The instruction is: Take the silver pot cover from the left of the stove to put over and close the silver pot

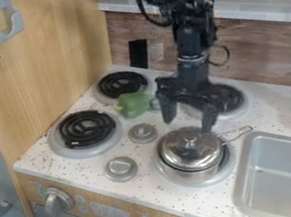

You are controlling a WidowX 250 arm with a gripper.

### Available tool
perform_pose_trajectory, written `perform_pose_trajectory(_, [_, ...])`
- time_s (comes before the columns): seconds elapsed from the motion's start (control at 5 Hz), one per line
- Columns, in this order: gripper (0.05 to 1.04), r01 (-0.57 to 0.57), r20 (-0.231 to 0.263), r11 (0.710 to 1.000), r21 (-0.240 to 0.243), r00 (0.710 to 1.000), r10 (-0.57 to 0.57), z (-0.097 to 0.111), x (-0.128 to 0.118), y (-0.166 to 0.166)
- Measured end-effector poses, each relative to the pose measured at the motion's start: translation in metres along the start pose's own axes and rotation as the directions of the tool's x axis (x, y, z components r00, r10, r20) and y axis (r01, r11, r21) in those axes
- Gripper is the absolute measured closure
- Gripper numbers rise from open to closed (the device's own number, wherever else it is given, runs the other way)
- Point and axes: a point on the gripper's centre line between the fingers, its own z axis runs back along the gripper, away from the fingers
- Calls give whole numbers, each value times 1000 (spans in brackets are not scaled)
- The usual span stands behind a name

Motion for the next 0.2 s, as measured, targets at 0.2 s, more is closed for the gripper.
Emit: perform_pose_trajectory(0.2, [85,-7,12,1000,1,1000,7,5,-1,0])
